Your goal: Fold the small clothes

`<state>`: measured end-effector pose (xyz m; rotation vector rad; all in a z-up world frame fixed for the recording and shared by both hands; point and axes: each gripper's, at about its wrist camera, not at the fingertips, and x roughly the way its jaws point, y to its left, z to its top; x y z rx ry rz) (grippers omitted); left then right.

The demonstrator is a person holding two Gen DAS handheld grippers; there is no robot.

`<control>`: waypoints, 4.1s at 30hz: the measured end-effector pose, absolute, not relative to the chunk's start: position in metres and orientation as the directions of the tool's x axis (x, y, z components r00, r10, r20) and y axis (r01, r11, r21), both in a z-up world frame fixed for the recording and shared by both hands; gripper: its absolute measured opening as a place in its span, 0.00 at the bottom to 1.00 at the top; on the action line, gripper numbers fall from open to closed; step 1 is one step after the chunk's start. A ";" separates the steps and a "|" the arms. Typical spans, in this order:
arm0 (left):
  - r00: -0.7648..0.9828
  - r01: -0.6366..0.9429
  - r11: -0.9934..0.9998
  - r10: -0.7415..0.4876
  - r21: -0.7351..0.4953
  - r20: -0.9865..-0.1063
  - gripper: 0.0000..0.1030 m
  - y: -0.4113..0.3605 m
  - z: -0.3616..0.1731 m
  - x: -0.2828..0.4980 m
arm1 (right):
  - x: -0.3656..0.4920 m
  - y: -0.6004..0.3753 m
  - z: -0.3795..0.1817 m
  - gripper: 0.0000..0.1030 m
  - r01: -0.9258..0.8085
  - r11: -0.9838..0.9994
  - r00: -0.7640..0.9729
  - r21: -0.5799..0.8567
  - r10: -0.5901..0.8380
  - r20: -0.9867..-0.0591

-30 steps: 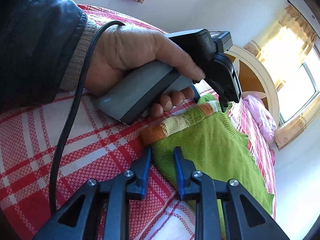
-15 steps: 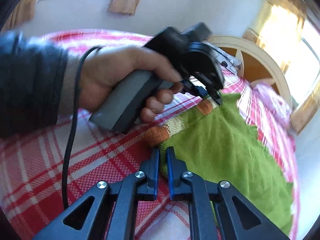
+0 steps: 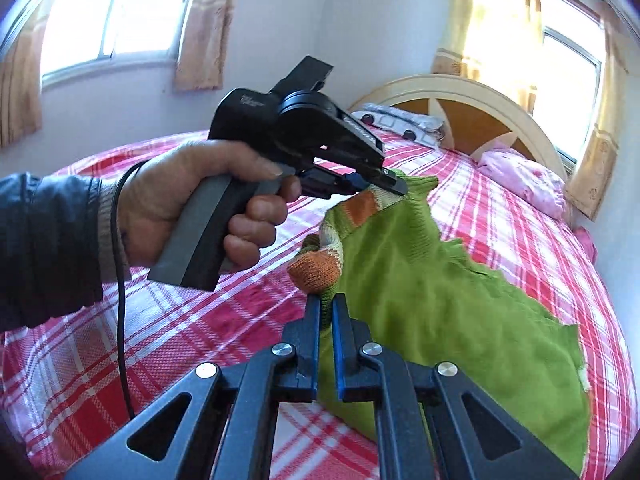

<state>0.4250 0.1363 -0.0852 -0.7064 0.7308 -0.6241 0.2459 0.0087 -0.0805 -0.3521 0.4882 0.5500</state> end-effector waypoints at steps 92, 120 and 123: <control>0.390 0.460 0.885 -0.138 0.063 -0.910 0.15 -0.184 -0.070 0.448 | 0.284 -0.226 -0.127 0.08 -0.334 0.842 0.630 0.424 0.534 -0.564; 0.475 0.508 0.851 -0.403 -0.130 -0.782 0.50 -0.202 -0.038 0.416 | 0.289 -0.301 -0.137 0.08 -0.174 0.866 0.561 0.468 0.478 -0.676; 0.577 0.482 0.875 -0.359 -0.049 -0.734 0.65 -0.165 -0.030 0.390 | 0.290 -0.302 -0.138 0.08 -0.174 0.864 0.561 0.472 0.481 -0.674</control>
